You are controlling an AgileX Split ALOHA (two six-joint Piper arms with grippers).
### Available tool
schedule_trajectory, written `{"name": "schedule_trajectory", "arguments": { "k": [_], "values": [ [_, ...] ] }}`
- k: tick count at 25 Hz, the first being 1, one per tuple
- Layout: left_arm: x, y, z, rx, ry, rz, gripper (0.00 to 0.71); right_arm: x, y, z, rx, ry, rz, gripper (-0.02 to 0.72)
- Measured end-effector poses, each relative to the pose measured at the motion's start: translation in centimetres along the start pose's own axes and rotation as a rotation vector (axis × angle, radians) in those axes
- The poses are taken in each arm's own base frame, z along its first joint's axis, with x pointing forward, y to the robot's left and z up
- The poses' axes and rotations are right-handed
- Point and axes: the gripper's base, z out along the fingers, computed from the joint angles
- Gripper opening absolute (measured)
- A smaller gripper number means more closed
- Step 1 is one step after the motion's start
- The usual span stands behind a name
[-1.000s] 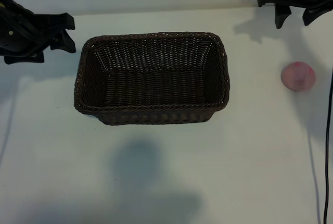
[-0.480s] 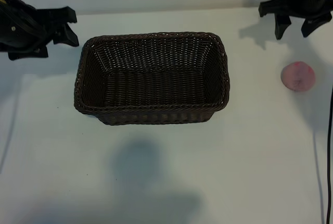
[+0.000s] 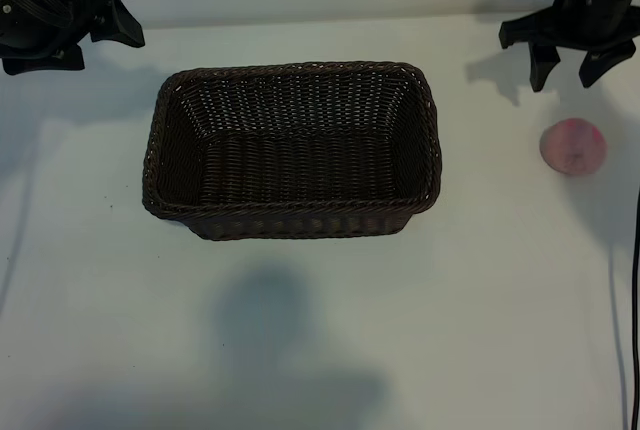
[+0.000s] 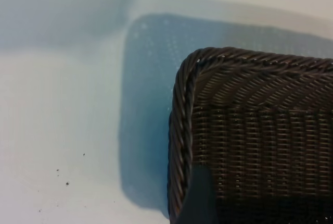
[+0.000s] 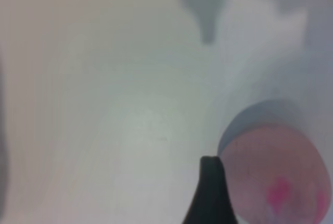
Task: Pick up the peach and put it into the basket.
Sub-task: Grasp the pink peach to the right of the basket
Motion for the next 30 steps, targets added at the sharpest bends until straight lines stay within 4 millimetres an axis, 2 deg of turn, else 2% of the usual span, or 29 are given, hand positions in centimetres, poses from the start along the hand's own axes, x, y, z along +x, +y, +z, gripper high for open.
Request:
{"name": "schedule_trajectory", "arguments": {
  "k": [4,12,21,30],
  "values": [
    [0.0,0.0,0.0,0.000,0.000,-0.001,0.591,-0.1,-0.1,1.1,0.004,0.023,0.002,0.537],
    [0.0,0.0,0.0,-0.004,-0.003,0.004,0.591,-0.1,-0.8,1.2,0.009,0.023,0.017,0.537],
    [0.0,0.1,0.0,-0.014,0.002,0.011,0.591,-0.1,-0.6,1.2,-0.008,0.026,0.025,0.537],
    [0.4,0.5,1.1,-0.029,0.066,0.005,0.591,1.4,-0.6,4.2,-0.023,0.070,0.039,0.537]
  ]
}}
